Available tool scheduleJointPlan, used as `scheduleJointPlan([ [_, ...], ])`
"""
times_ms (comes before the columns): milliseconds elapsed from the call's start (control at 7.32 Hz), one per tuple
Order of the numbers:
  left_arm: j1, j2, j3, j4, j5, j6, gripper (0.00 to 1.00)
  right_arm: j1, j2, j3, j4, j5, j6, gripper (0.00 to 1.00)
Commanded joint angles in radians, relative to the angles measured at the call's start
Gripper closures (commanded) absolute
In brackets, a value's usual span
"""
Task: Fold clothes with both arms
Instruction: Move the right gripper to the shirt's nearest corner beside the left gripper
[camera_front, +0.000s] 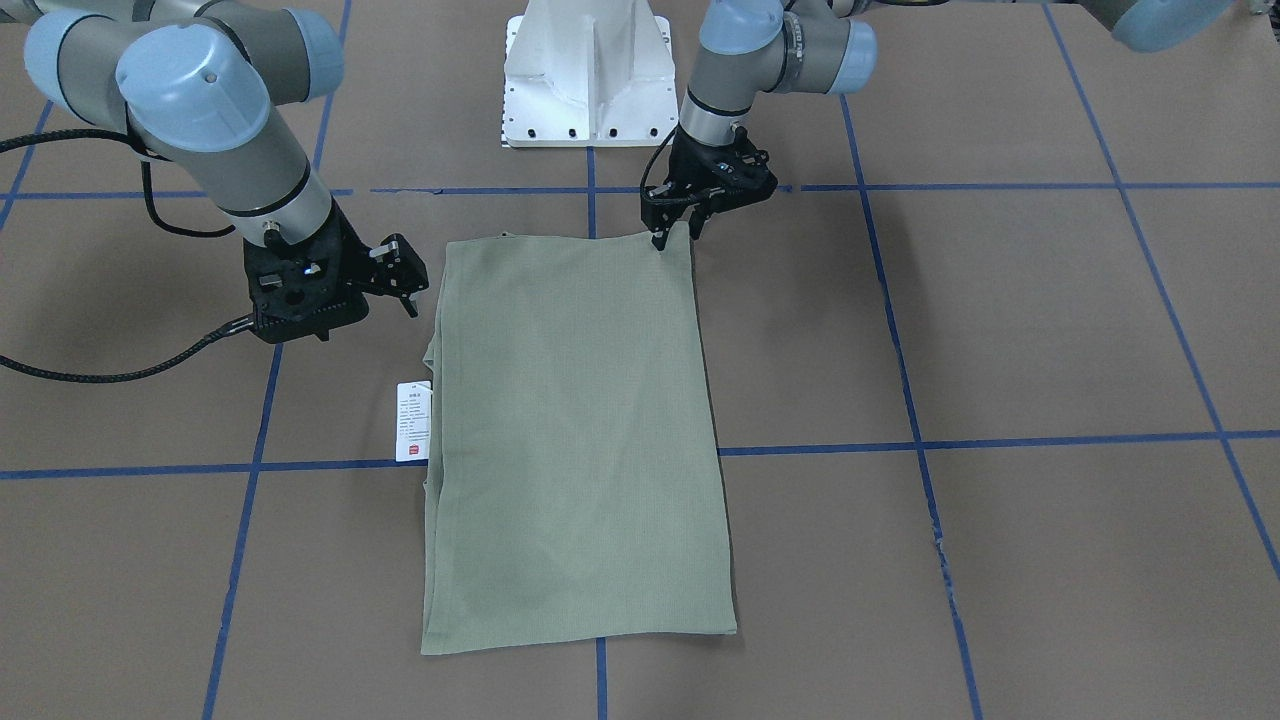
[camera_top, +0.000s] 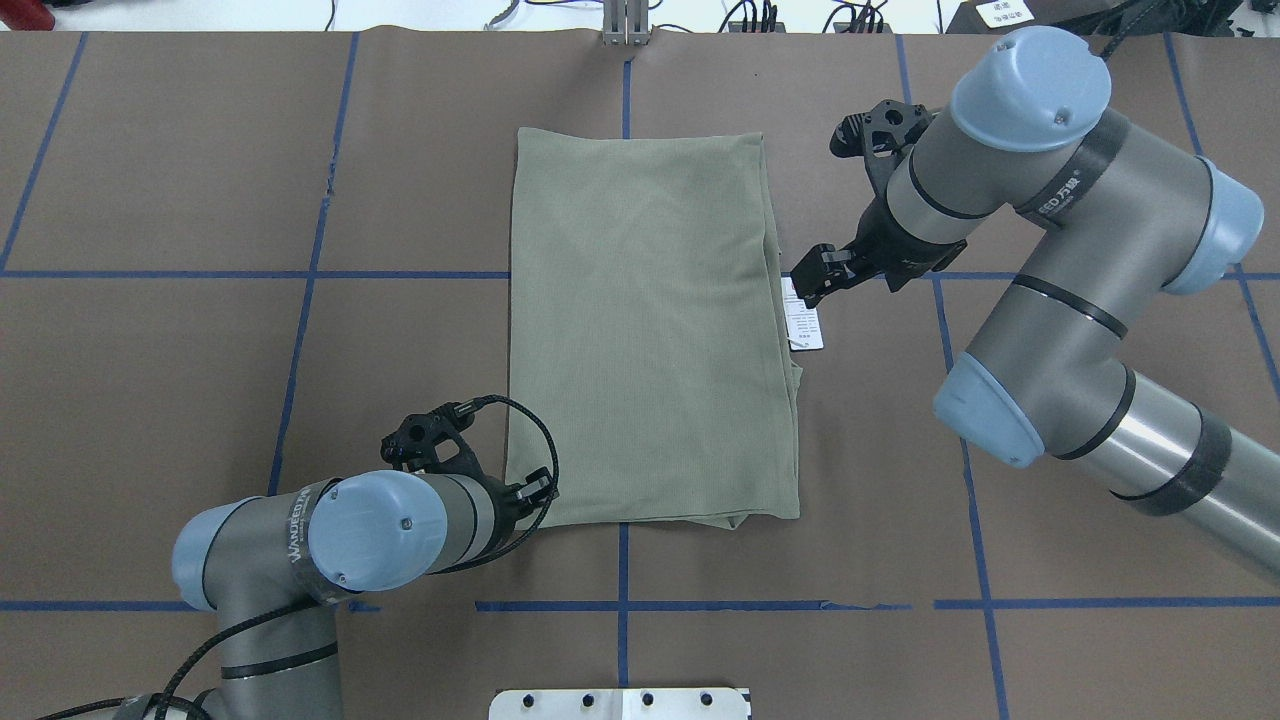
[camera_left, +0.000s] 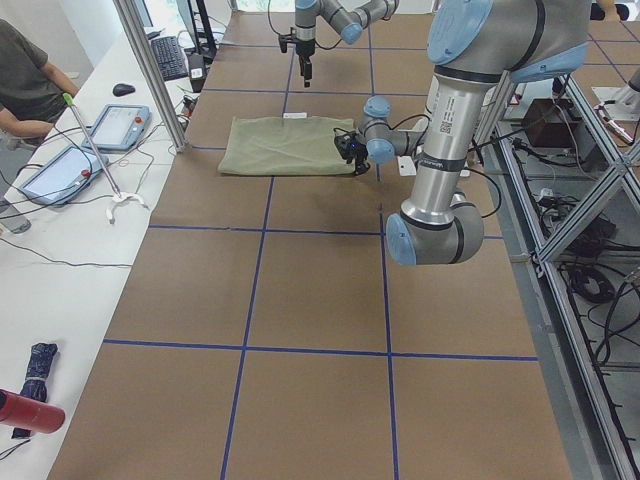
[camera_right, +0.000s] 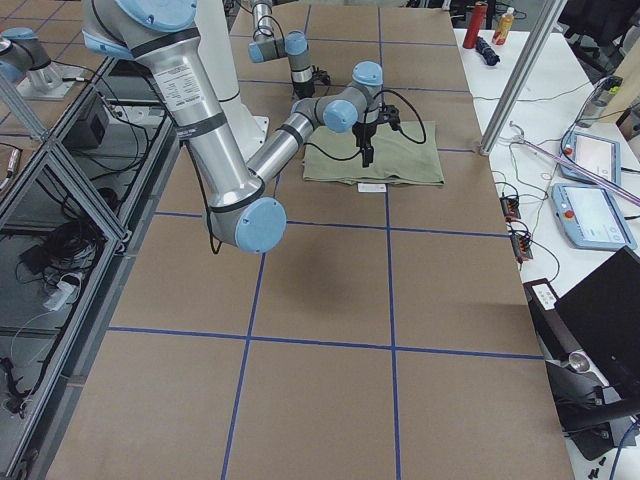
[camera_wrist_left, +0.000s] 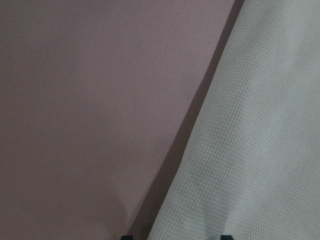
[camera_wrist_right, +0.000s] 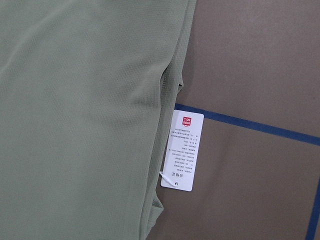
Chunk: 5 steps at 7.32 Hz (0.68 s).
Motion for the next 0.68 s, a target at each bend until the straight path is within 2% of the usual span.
scheduleJointPlan([
  [0,-0.003,-0.002,0.0,0.0,0.001,0.0,0.63,0.0,0.0,0.0,0.0,0.0,0.0,0.0],
  [137,-0.002,0.0,-0.001,-0.002,0.0,0.002,0.8,-0.002,-0.002,0.0,0.002,0.0,0.0,0.0],
  [546,0.008,-0.005,-0.012,-0.002,-0.002,0.011,0.89,-0.003,-0.008,0.0,0.002,-0.002,0.001,0.0],
])
